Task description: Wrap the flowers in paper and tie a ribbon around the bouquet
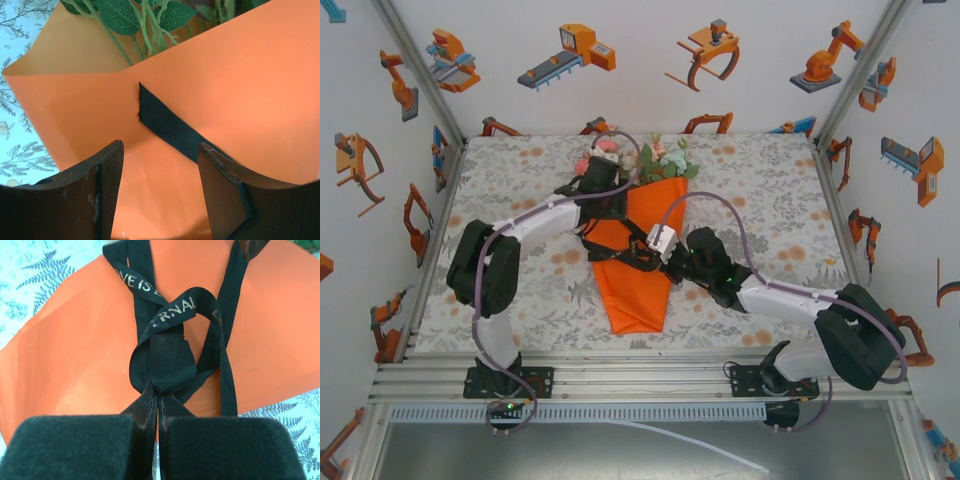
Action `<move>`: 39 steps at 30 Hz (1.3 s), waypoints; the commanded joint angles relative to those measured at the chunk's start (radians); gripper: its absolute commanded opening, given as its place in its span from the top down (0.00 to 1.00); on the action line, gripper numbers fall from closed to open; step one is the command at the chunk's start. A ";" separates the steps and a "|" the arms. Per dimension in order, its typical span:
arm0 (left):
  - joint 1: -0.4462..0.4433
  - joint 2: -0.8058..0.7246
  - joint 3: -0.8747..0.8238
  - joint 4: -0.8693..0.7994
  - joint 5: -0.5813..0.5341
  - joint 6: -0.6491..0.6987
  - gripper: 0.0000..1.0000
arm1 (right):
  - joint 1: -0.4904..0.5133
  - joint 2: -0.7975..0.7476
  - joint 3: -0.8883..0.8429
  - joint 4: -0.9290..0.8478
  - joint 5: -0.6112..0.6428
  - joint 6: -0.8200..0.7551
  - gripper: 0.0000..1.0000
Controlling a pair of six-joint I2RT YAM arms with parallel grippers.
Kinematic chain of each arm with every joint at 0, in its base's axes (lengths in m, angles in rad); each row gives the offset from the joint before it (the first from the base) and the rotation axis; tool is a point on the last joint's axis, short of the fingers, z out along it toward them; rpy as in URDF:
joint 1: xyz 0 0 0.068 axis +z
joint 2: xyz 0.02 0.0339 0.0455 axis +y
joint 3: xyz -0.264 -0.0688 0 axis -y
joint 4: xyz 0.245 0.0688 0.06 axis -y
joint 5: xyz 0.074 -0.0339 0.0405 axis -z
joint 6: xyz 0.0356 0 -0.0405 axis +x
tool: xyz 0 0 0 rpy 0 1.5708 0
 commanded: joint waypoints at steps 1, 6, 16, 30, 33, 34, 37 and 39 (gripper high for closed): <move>0.000 0.059 0.091 -0.085 -0.052 0.084 0.43 | 0.000 0.005 0.035 -0.025 -0.012 -0.028 1.00; 0.002 0.150 0.169 -0.128 -0.037 0.156 0.48 | 0.001 0.010 0.040 -0.015 -0.017 -0.027 1.00; 0.012 0.201 0.242 -0.204 0.114 0.136 1.00 | 0.001 0.021 0.068 -0.040 0.053 -0.018 0.98; 0.091 -0.042 0.131 -0.073 0.127 0.145 1.00 | 0.000 -0.012 0.093 -0.111 0.186 -0.002 0.75; 0.091 -0.113 0.053 -0.022 0.188 0.141 0.79 | 0.000 -0.010 0.093 -0.090 0.183 0.007 0.77; 0.091 -0.143 0.019 -0.003 0.205 0.138 0.76 | -0.001 -0.009 0.093 -0.084 0.180 0.010 0.82; 0.091 -0.252 -0.119 0.052 0.275 0.139 0.65 | -0.002 -0.002 0.096 -0.064 0.169 0.012 0.89; 0.088 -0.320 -0.198 0.039 0.318 0.170 0.60 | -0.006 0.003 0.095 -0.051 0.160 0.012 0.89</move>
